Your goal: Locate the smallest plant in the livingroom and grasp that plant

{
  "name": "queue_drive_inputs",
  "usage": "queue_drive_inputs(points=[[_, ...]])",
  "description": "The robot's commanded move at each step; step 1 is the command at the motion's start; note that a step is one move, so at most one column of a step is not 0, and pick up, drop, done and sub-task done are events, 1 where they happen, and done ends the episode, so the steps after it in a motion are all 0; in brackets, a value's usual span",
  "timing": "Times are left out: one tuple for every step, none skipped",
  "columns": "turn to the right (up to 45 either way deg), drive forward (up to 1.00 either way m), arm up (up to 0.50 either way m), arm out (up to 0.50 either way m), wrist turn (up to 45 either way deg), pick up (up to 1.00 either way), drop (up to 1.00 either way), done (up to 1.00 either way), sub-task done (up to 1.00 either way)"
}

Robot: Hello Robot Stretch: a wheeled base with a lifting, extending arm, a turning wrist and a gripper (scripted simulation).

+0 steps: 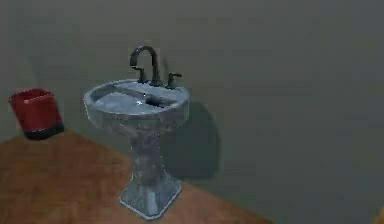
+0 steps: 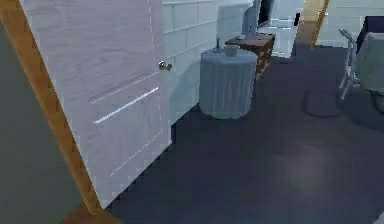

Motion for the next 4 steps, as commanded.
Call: queue_drive_inputs(points=[[45.0, 0.0, 0.0, 0.0, 0.0, 0.0, 0.0, 0.0, 0.0], [45.0, 0.0, 0.0, 0.0, 0.0, 0.0, 0.0, 0.0, 0.0], [27.0, 0.0, 0.0, 0.0, 0.0, 0.0, 0.0, 0.0, 0.0], [0.0, 1.0, 0.0, 0.0, 0.0, 0.0, 0.0, 0.0, 0.0]])
